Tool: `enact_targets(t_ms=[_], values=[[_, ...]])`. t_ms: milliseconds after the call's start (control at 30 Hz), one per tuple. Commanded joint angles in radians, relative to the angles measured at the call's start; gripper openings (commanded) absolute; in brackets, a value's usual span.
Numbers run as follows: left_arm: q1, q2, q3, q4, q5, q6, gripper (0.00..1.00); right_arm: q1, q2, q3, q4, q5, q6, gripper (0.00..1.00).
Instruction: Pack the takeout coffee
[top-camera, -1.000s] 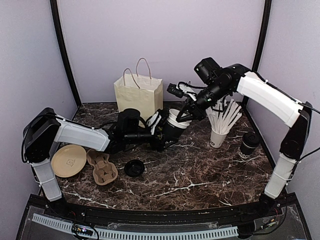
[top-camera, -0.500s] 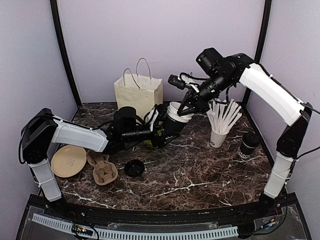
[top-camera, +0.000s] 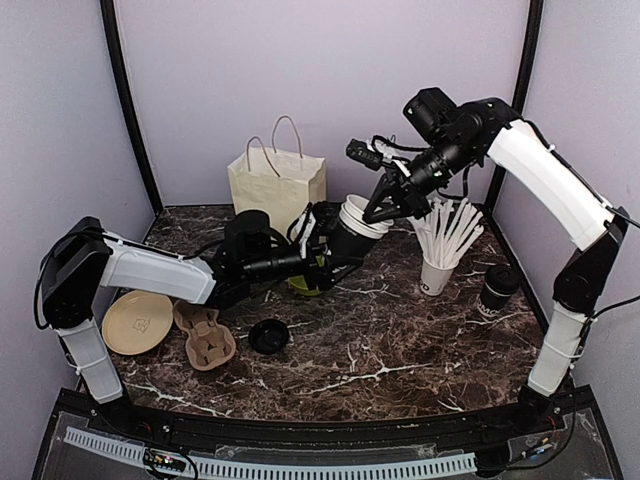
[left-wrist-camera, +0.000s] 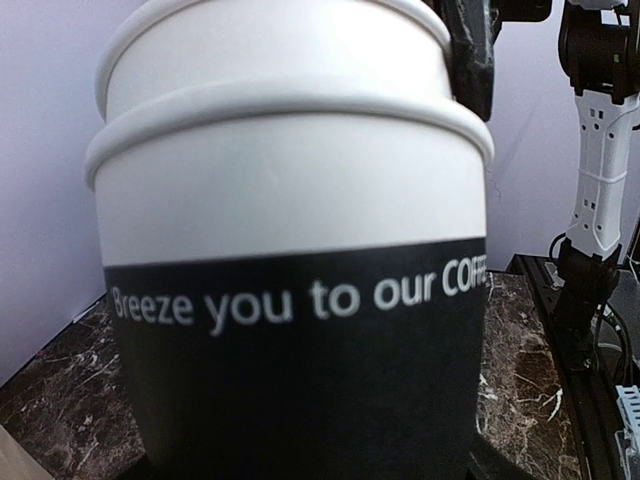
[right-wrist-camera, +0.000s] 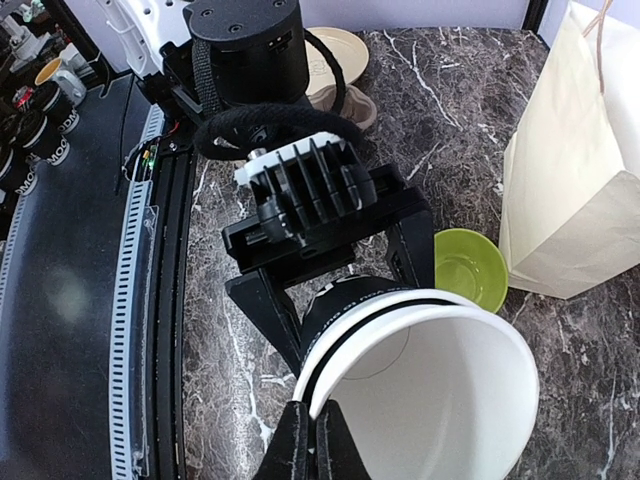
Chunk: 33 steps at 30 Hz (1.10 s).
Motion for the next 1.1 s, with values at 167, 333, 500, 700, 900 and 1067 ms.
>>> enact_targets(t_ms=[167,333,500,700,900,1067], values=[[0.006,0.067,-0.058,-0.228,0.113,0.089,0.66,-0.089,-0.102,0.189,0.045,0.018,-0.069,0.00],[0.005,0.068,-0.068,-0.208,0.126,0.089,0.66,-0.090,-0.093,0.175,0.047,0.015,-0.062,0.00],[0.006,0.049,-0.076,-0.197,0.118,0.086,0.72,-0.090,-0.090,0.128,0.044,0.009,-0.071,0.00],[0.006,0.008,-0.089,-0.179,0.093,0.073,0.82,-0.090,-0.077,0.097,0.042,-0.014,-0.072,0.00],[0.006,-0.029,-0.090,-0.173,0.094,0.054,0.99,-0.087,-0.064,0.063,0.042,-0.021,-0.081,0.00],[0.005,-0.025,-0.096,-0.181,0.072,0.068,0.95,-0.084,-0.058,0.030,0.058,0.002,-0.080,0.00]])
